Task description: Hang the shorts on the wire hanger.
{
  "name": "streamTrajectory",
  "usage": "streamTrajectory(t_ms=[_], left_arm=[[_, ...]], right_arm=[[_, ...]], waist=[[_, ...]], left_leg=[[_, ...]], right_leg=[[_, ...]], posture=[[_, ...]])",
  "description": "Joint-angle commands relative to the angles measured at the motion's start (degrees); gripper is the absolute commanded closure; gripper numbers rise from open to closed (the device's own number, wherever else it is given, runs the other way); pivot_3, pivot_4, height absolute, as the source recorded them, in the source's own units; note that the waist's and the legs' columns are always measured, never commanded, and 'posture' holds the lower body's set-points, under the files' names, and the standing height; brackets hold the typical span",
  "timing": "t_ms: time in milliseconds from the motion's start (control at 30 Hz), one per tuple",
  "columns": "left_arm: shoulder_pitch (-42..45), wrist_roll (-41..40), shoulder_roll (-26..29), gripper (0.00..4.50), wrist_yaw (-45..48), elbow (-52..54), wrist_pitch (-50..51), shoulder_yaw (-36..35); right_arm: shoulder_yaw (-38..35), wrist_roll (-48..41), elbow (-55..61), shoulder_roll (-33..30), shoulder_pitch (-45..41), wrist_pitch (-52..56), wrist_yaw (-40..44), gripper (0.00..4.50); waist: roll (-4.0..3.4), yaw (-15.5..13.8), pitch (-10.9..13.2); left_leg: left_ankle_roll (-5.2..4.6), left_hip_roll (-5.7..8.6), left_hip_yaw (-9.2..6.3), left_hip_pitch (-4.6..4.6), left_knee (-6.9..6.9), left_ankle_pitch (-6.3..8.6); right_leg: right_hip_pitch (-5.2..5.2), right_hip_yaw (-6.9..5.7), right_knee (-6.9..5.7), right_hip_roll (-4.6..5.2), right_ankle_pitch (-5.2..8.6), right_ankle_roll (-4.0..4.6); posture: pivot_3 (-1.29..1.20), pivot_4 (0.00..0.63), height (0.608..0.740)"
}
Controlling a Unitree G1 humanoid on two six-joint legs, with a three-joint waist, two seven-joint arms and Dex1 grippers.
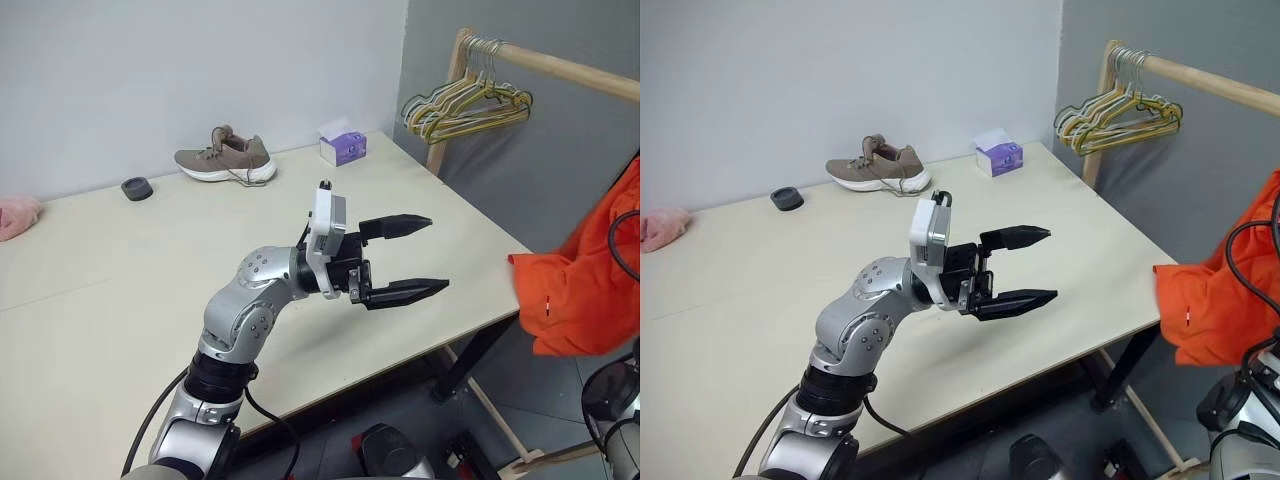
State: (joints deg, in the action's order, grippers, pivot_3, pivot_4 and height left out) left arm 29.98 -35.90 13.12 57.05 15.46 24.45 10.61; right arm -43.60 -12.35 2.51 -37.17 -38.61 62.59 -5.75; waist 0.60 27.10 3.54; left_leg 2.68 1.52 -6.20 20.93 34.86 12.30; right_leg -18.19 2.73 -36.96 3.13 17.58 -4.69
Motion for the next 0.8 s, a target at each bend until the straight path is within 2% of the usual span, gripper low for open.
streamTrajectory(t_ms=[33,167,333,533,667,800], left_arm=[[0.84,-0.02,-0.14,0.00,0.31,0.85,-1.24,0.07],[0.96,0.03,-0.06,0.00,0.13,0.58,-1.34,-0.06],[0.95,3.36,0.67,0.00,-4.00,-1.45,-2.20,-1.52],[-0.72,18.39,3.66,0.00,-21.29,-7.54,-6.48,-5.75],[-8.32,28.28,6.93,0.00,-38.56,-5.18,-0.67,-14.06],[-17.35,31.98,9.96,0.00,-44.40,-2.89,3.39,-19.81]], right_arm=[[1.09,0.77,5.29,-0.11,0.04,-3.62,-0.97,0.04],[5.18,2.42,9.03,-0.88,1.48,-10.58,-0.03,0.04],[13.51,2.56,12.69,-0.60,4.10,-22.43,6.83,0.04],[22.25,-0.07,13.63,3.91,6.87,-29.40,14.55,0.04],[34.17,-3.36,11.75,11.80,10.20,-32.81,23.63,0.04],[44.34,0.72,4.83,18.74,13.16,-42.16,27.11,0.04]], waist=[[0.01,0.00,0.00],[-0.01,0.06,0.01],[0.00,0.21,0.03],[0.04,0.09,0.04],[0.05,-0.20,0.02],[0.06,-2.55,0.04]], left_leg=[[0.00,0.00,-0.01,0.00,0.00,0.00],[0.00,-0.01,-0.02,0.00,-0.01,0.00],[0.00,-0.02,-0.02,-0.01,-0.02,0.01],[0.00,-0.06,-0.10,-0.03,-0.01,0.00],[0.01,-0.13,-0.22,-0.03,-0.08,0.01],[0.00,-0.17,-0.58,0.00,-0.28,0.01]], right_leg=[[0.00,-0.01,0.00,0.00,0.00,0.00],[-0.01,-0.03,0.00,-0.02,0.01,0.03],[-0.02,-0.03,0.00,-0.02,0.02,0.02],[-0.01,-0.03,-0.04,-0.03,-0.02,-0.03],[-0.06,-0.04,-0.04,-0.08,-0.01,-0.02],[-0.24,-0.08,-0.17,-0.15,0.00,0.00]], posture=[[-0.47,0.011,0.740],[-0.47,0.011,0.740],[-0.46,0.009,0.740],[-0.41,0.000,0.740],[-0.32,0.000,0.740],[-0.24,0.000,0.740]])
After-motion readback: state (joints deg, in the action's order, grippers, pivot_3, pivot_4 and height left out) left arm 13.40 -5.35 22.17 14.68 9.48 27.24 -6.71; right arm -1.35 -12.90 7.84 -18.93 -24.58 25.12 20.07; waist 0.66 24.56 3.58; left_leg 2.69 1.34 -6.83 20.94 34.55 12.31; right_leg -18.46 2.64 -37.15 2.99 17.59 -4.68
